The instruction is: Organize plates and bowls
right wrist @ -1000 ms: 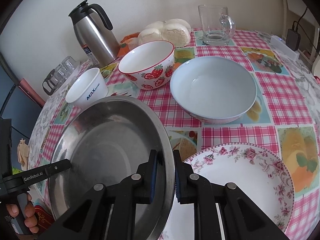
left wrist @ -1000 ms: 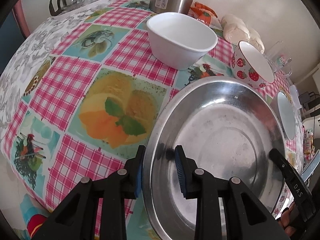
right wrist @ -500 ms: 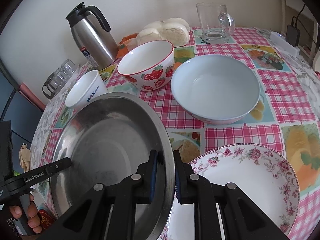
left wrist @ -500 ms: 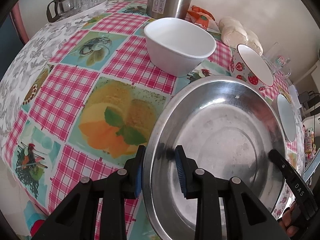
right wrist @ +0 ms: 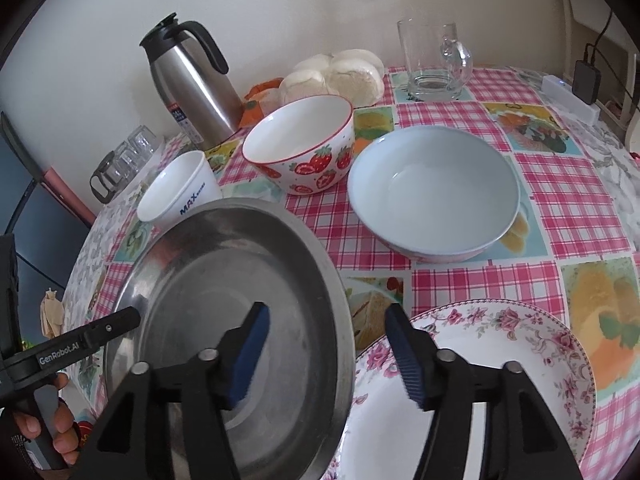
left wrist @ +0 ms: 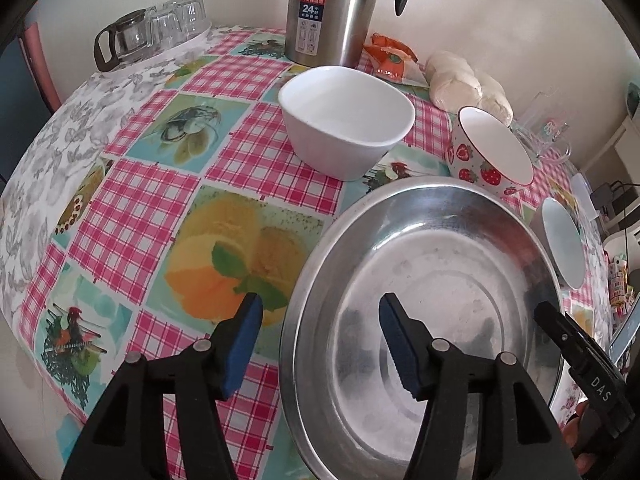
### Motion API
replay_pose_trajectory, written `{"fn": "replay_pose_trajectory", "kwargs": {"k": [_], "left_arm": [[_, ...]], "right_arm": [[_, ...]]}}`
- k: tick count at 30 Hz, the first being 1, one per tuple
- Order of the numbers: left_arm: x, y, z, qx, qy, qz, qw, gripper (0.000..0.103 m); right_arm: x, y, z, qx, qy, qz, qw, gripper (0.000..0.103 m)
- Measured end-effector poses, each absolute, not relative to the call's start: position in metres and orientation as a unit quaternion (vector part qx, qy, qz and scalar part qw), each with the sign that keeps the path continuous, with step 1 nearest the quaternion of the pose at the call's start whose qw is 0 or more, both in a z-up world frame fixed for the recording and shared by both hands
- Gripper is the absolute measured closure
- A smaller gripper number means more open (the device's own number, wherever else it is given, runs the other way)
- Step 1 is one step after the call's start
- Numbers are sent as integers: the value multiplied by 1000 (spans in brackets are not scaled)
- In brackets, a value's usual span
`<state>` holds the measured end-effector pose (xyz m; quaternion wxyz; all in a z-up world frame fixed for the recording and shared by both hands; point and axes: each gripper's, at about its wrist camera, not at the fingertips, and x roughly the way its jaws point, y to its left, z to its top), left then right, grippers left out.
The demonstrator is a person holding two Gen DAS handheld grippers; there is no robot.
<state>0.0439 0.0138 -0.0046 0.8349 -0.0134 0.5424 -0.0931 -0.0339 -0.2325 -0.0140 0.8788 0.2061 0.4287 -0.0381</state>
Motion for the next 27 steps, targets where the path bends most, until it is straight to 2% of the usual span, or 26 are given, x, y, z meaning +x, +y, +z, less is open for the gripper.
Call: {"fn": "replay_pose_trajectory", "kwargs": {"k": [3,11,14,16,27], "left_arm": [[45,15,-4,-12,538,-86,838,20],[43,9,2,8,515,-81,853,17],[43,12,4,5,508,-77,858,14],[43,15,6,1,504,-71,861,4],[35,17,25,-2,458,-48,888,3]], "right_arm": [[-35,-235,-13,210,421,-39,881,28],[-38,-229,-8,202,400,-21,894,13],[-39,-227,-7,195,395,-17,897,0],[-40,-227,-6,192,391,-17,900,0],[-45,-216,11,160,378,-24,912,0]]}}
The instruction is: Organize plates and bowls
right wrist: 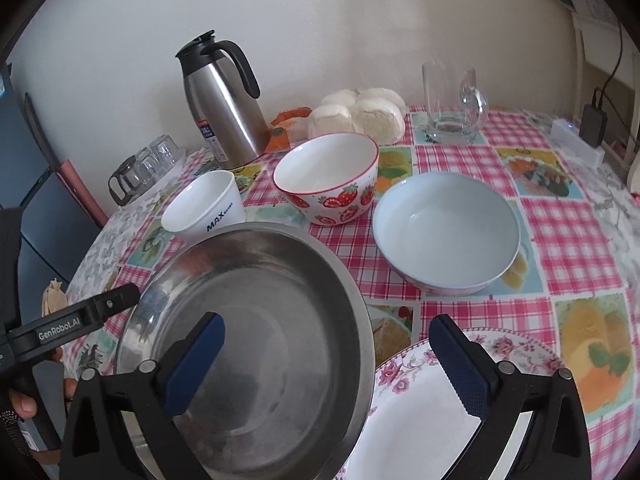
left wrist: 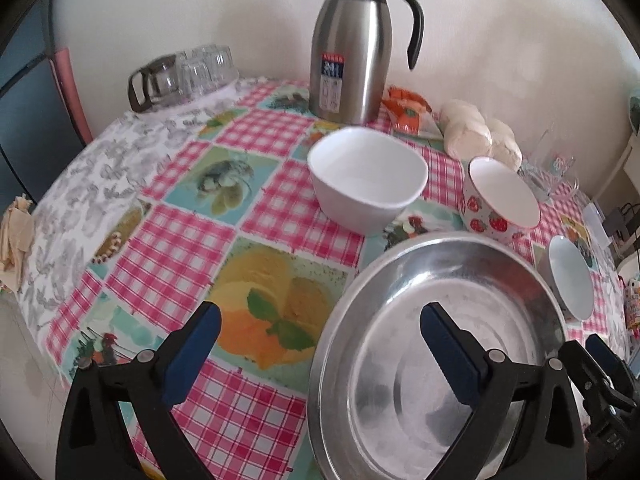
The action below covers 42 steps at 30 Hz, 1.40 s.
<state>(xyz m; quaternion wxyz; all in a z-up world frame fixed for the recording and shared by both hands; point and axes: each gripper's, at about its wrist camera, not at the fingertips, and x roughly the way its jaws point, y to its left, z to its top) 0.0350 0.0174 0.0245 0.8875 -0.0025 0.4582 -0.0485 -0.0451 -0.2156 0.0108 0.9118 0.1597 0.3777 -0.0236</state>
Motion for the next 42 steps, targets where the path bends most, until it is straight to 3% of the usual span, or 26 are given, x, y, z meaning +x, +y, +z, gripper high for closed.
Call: {"fn": "replay_pose_trajectory", "kwargs": {"k": [10,20,26,31,42], "left_arm": [[17,0,45,-24,435,-105,894,3],[-35,-64,66,48,401,-204,892,3],[-59,-96,64,82,415,-262,868,3],[-76,-118,55,96,446,-305,836,3],[-102,-141,43,95,480,-333,806,3]], "right_arm": [[-66,-235,32,195,349,-53,915,0],[-99,-293,24,260,346,-144,890,0],[-127,-332,9,295,350,-215,862,1],[-137,-341,-9,279,392,-247,841,10],[-153,-344,-23,285,428,-261,817,11]]}}
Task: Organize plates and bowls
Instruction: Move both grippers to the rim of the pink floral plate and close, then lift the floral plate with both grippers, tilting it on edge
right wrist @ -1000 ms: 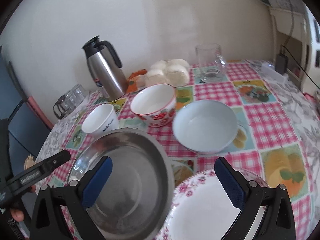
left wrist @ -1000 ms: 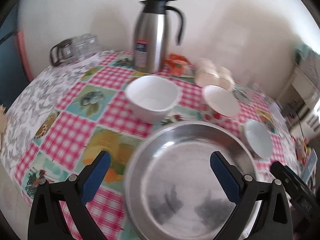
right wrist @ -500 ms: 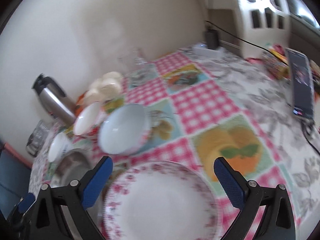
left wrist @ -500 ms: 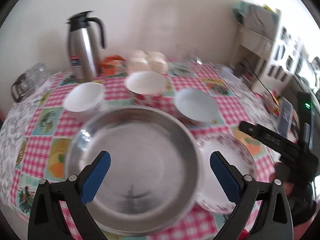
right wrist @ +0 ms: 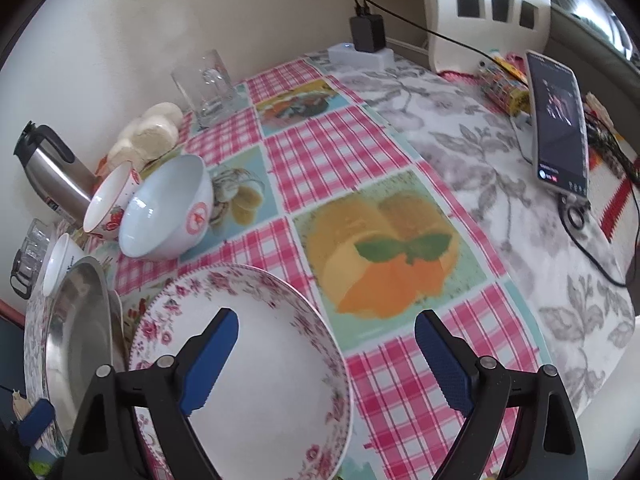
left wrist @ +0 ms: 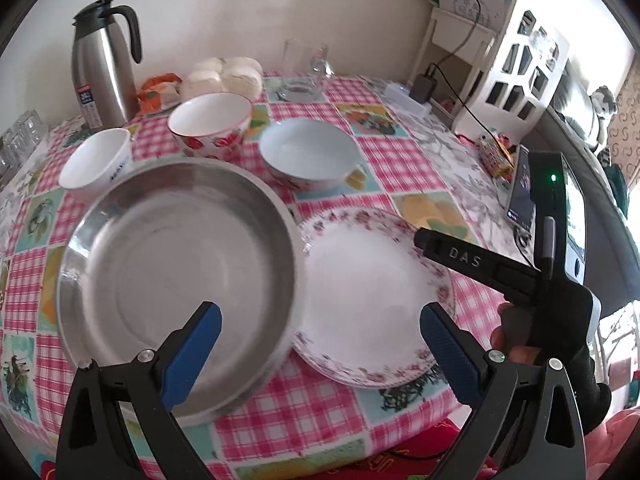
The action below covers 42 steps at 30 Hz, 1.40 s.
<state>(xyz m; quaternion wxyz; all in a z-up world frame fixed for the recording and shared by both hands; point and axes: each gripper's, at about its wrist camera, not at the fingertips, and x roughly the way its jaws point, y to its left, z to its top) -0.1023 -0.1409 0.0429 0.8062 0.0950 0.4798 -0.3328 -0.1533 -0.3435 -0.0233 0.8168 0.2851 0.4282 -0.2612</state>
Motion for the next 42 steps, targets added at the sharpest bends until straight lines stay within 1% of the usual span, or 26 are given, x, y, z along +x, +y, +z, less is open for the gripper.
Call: {"fn": "replay_pose_trajectory", "kwargs": {"k": [8,12,14,16,17,19,21,23,24,33,36,38,41,42], "left_arm": [[-116,-156,26,102,515,-339,781,4],[-121,-161,20,111,522,-335,777,4],[-121,-162,17,106,530,-331,773,5],[-122,-163,16,106,529,-326,777,5],[-122,-163,16,105,528,-325,777,5],[-124,-166,16,107,526,-323,779,5],[-125,-167,14,105,530,-328,775,10],[-126,-169,12,105,534,-327,773,10],[-125,-169,11,105,535,-326,772,10],[-121,-164,-4,96,563,-302,763,12],[-121,-164,-7,97,564,-294,766,16],[-119,-164,-11,89,574,-289,761,24],[-112,-160,-23,54,605,-280,744,25],[-108,-157,-28,37,615,-272,739,27]], "right_arm": [[-154,-337,-28,284,448,-251,810,15],[-150,-332,-35,276,467,-235,806,20],[-148,-330,-39,272,477,-231,803,25],[-147,-330,-42,272,483,-227,800,36],[-147,-330,-43,274,487,-225,798,38],[-146,-330,-46,277,493,-218,795,47],[-146,-330,-48,275,496,-220,794,54],[-148,-332,-49,275,495,-223,794,60],[-149,-334,-49,277,493,-227,793,66],[-155,-343,-49,282,486,-234,794,67],[-154,-341,-48,283,485,-237,793,67],[-157,-343,-48,288,482,-242,792,67],[-163,-346,-46,288,479,-253,790,67],[-164,-348,-46,292,477,-255,789,67]]}}
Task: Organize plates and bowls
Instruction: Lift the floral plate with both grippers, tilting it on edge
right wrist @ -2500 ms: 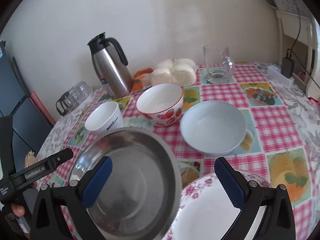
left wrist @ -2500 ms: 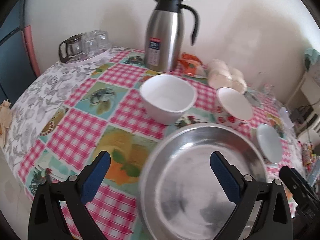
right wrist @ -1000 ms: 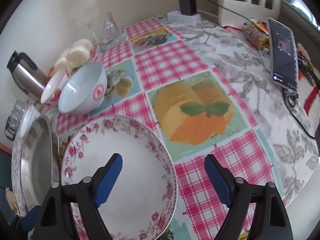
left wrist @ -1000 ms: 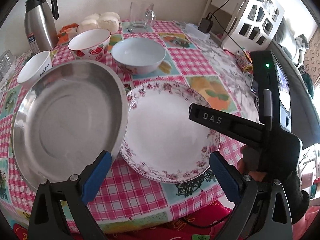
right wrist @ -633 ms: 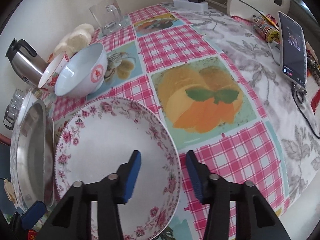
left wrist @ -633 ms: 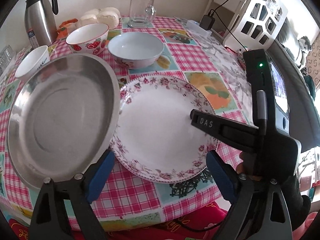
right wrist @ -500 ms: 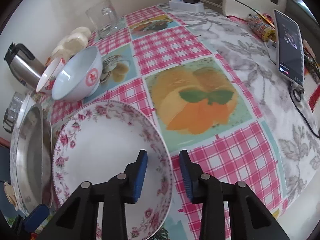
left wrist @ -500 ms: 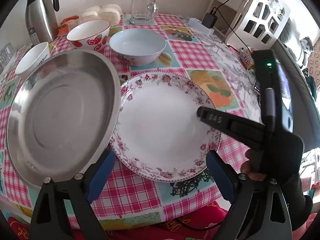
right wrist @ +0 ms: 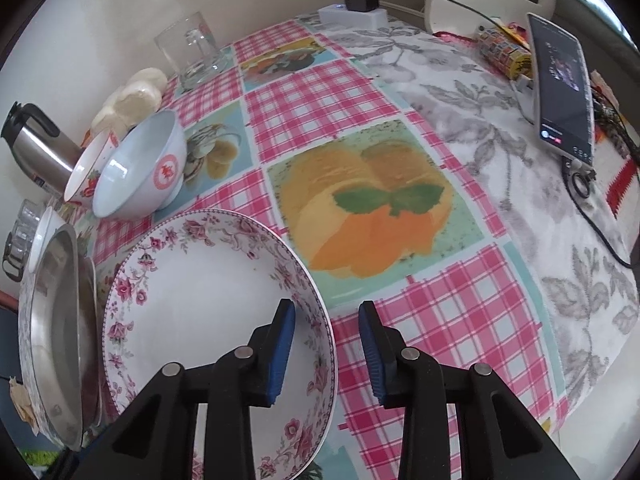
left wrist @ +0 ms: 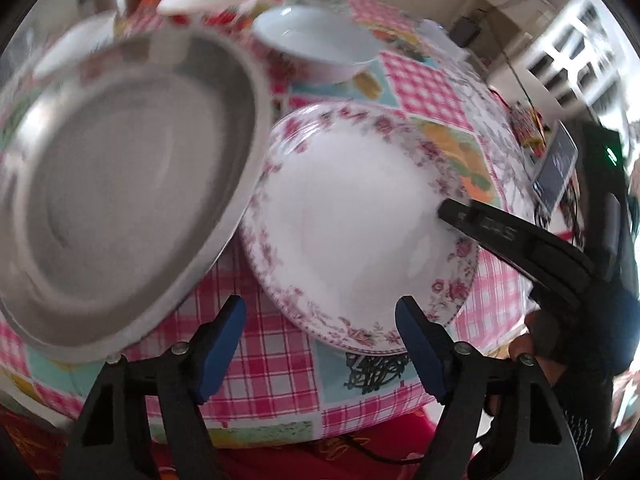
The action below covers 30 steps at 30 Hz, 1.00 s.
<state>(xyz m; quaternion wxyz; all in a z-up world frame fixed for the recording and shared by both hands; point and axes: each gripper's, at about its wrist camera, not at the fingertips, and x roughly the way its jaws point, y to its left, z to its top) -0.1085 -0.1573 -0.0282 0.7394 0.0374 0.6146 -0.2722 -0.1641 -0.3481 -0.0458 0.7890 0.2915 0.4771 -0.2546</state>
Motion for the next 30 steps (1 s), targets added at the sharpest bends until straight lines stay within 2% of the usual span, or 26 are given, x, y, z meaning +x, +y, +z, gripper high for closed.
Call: {"fn": "replay_pose_trajectory", "kwargs": {"k": [2,4,7,20,23,30], "left_arm": [[-106,-157,-32,24,621,-265,738,38],[-104,-156,-35,10,623,-258,738,39],[-100,-156,-37,-5,624,-246,742,50],[-89,-174,-39,14,600,-225,767,51],[-88,-177,-39,22,594,-226,772,59],[-86,-195,-43,37,579,-235,780,66]], "right_arm": [[-167,-351,-46,302,473,-253,788,67],[-169,-353,-47,310,470,-252,787,67],[-170,-354,-46,313,468,-253,787,67],[-185,-362,-45,329,454,-272,782,69],[-188,-365,-46,336,450,-276,780,69],[-192,-371,-47,349,441,-278,779,68]]}}
